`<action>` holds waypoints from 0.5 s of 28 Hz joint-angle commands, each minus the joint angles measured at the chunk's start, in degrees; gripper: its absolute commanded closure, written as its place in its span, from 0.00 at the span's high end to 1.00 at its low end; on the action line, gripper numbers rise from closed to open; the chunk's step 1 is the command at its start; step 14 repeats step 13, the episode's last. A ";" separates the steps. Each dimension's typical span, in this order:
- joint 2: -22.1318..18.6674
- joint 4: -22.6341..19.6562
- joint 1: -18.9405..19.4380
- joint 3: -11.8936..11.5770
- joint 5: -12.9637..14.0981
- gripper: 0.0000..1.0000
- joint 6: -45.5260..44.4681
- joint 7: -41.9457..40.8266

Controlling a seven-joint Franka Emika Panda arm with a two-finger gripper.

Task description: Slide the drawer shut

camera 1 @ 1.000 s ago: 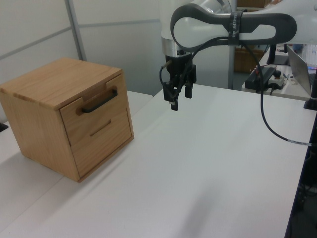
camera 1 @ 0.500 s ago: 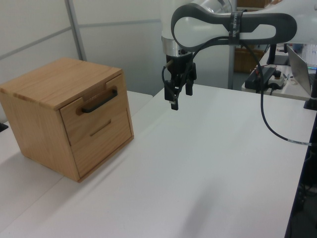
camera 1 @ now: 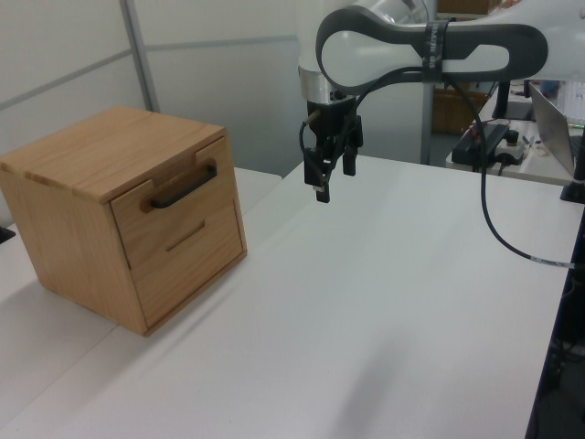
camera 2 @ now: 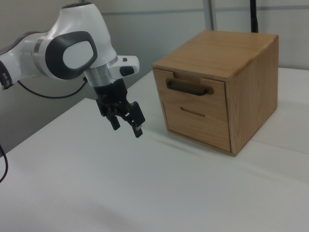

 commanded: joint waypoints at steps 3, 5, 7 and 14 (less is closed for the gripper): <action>-1.50 -1.58 0.30 -0.62 -0.07 1.00 -0.64 -1.21; -1.50 -1.58 0.30 -0.62 0.11 1.00 -0.91 -1.21; -1.50 -1.58 0.30 -0.62 0.89 1.00 -1.61 -1.39; -1.41 -1.58 0.30 -0.62 1.43 1.00 -1.96 -1.56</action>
